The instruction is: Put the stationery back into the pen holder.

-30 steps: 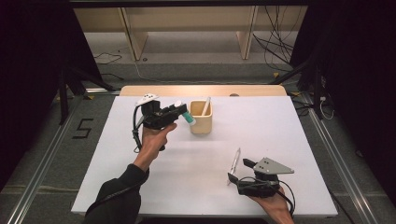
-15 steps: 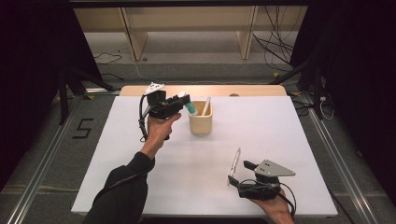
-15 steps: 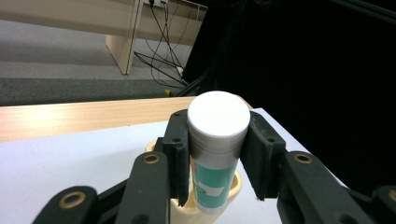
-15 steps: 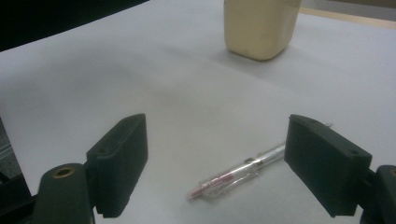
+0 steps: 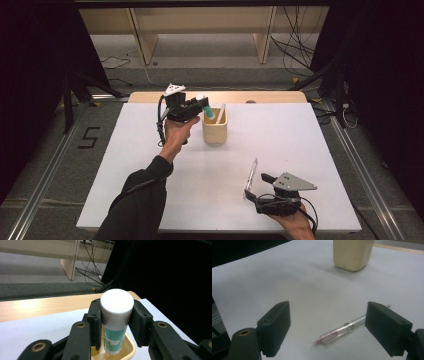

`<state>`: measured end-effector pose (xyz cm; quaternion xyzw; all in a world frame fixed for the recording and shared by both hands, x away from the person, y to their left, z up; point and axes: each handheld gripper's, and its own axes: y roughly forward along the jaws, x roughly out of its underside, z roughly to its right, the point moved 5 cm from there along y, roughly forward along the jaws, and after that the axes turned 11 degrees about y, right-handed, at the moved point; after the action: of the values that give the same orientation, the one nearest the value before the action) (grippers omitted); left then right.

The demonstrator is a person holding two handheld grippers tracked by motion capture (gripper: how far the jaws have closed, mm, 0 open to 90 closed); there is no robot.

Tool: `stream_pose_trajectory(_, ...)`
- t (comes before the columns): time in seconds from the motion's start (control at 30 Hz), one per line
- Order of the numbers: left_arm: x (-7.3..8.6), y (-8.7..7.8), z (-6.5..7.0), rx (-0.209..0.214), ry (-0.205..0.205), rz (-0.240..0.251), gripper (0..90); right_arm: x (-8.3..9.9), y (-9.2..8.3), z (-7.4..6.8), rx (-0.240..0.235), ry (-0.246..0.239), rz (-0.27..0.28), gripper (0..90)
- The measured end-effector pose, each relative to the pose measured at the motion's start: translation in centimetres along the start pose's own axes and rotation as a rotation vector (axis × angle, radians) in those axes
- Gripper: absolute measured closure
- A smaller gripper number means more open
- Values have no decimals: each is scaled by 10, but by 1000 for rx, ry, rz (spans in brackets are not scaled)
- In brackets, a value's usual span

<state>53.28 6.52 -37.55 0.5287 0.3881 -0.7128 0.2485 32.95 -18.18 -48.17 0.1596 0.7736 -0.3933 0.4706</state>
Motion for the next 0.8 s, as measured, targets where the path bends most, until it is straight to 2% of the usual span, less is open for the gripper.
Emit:
stream_pose_trajectory(0.57,16,23,1,-19,36,-67,645,0,0,0,-5,0,4,212)
stream_pose_trajectory(0.63,17,25,1,-22,29,-68,644,0,0,0,-4,0,4,212)
stream_pose_trajectory(0.73,20,27,1,-29,51,-85,644,0,0,-1,-6,0,6,212)
stream_pose_trajectory(0.8,21,28,1,-30,49,-88,644,0,0,-1,-7,-2,3,212)
